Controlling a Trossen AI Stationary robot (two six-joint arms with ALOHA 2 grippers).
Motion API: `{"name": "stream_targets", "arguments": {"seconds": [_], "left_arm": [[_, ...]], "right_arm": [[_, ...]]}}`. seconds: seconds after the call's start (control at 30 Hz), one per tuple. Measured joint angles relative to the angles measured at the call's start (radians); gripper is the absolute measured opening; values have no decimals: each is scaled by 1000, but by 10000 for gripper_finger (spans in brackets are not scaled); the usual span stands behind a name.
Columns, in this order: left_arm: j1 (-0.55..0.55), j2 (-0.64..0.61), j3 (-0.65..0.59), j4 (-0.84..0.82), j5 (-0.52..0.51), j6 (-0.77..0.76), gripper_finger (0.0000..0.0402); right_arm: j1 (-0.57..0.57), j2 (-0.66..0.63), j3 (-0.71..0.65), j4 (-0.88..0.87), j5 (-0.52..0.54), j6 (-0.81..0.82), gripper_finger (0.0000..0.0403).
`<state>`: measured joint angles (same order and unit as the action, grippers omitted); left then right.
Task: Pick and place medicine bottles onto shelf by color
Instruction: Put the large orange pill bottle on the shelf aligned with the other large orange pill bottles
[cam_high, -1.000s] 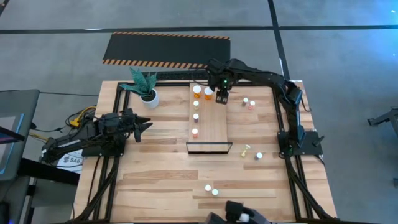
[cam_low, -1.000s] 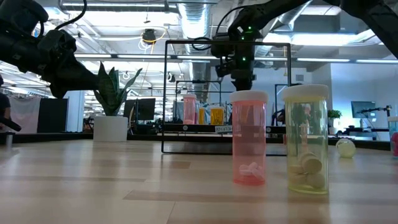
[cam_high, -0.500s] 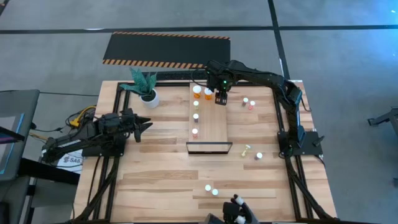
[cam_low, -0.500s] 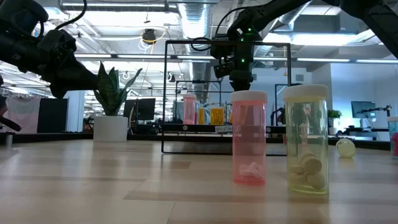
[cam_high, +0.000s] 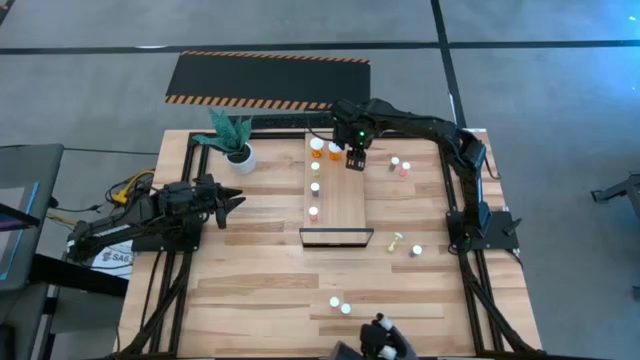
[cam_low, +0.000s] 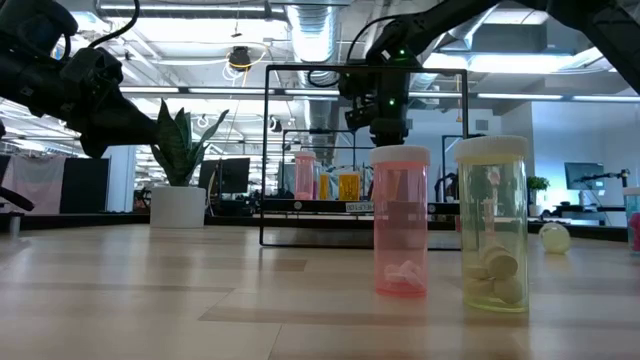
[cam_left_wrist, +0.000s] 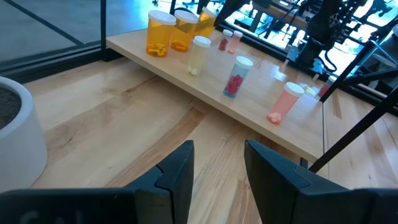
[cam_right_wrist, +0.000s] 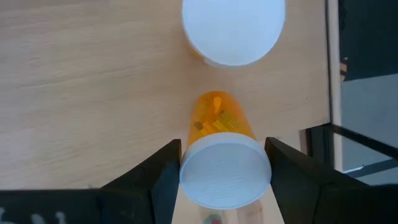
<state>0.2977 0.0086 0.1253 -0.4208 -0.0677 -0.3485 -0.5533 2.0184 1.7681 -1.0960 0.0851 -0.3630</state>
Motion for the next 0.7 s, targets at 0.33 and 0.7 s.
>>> {"name": "stream_targets", "arguments": {"seconds": [0.33,0.7], "left_arm": [[0,0,0,0,0,0,128],[0,0,0,0,0,0,128]], "right_arm": [[-13,0,-6,10,-4,-9,230],[-12,0,-6,35,-8,-12,230]]}}
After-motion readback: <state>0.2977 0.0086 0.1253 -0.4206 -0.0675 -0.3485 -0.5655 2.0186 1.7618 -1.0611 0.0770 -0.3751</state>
